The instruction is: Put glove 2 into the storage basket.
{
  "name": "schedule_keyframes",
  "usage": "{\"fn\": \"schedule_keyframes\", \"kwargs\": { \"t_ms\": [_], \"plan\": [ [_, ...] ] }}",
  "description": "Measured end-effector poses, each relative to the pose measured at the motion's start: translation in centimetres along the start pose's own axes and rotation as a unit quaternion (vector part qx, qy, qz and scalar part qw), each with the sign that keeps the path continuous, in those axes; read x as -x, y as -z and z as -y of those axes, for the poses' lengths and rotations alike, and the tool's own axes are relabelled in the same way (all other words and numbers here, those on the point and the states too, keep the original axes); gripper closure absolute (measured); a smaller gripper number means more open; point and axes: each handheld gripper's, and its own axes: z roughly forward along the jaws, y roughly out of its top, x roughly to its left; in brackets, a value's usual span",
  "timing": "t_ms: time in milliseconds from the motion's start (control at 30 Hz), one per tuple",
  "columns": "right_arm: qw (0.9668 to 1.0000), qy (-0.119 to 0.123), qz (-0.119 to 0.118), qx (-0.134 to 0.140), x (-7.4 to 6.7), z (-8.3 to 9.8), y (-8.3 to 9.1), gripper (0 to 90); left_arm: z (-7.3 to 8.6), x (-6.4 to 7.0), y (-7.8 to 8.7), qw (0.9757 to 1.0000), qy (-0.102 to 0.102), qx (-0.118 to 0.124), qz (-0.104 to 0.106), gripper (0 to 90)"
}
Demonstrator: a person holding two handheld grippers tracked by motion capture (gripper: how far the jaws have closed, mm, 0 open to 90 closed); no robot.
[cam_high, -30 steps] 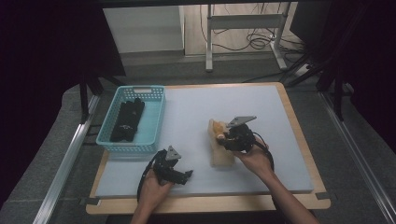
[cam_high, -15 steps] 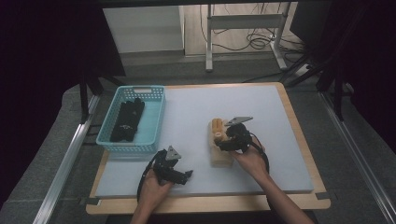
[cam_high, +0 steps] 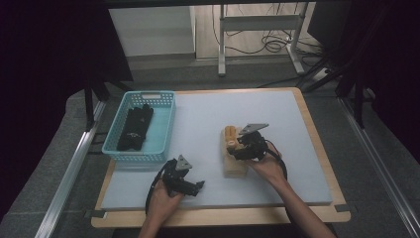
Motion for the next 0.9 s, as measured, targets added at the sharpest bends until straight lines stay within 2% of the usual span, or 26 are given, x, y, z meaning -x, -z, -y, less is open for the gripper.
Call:
{"fn": "schedule_keyframes", "kwargs": {
  "t_ms": [100, 167, 267, 400, 500, 600, 667, 767, 900],
  "plan": [
    [0.9999, 0.014, 0.006, -0.003, -0.1, 0.2, -0.9, 52.3, 0.0, 0.0, 0.0, 1.0000, 0.002, 0.000, 0.000, 1.6],
    [0.9999, 0.012, 0.009, 0.001, -0.2, 0.3, -0.8, 58.2, 0.0, 0.0, 0.0, 1.0000, 0.002, 0.000, 0.000, 1.6],
    [0.9999, 0.006, 0.014, 0.004, -0.5, 0.1, 0.1, 60.6, 0.0, 0.0, 0.0, 1.0000, 0.002, 0.000, 0.000, 1.6],
    [0.9999, -0.003, 0.010, 0.008, -1.0, -0.2, 1.5, 60.6, 0.0, 0.0, 0.0, 1.0000, 0.001, 0.000, 0.000, 1.6],
    [0.9999, -0.005, 0.010, -0.004, -1.2, -0.1, 1.4, 59.4, 0.0, 0.0, 0.0, 1.0000, -0.002, 0.000, -0.001, 1.6],
    [0.9996, -0.013, 0.012, -0.020, -1.0, 0.3, 0.4, 52.0, 0.0, 0.0, 0.0, 1.0000, 0.000, 0.000, 0.000, 1.6],
    [0.9996, -0.016, 0.015, -0.017, -0.8, 0.6, 0.2, 44.2, 0.0, 0.0, 0.0, 1.0000, 0.000, 0.000, 0.000, 1.6],
    [0.9997, -0.018, 0.016, -0.006, -0.5, 0.7, 1.1, 40.4, 0.0, 0.0, 0.0, 1.0000, 0.000, 0.000, 0.000, 1.6],
    [0.9996, -0.019, 0.019, 0.003, 0.5, 1.4, 2.9, 43.9, 0.0, 0.0, 0.0, 1.0000, 0.000, 0.000, 0.000, 1.6]
  ]
}}
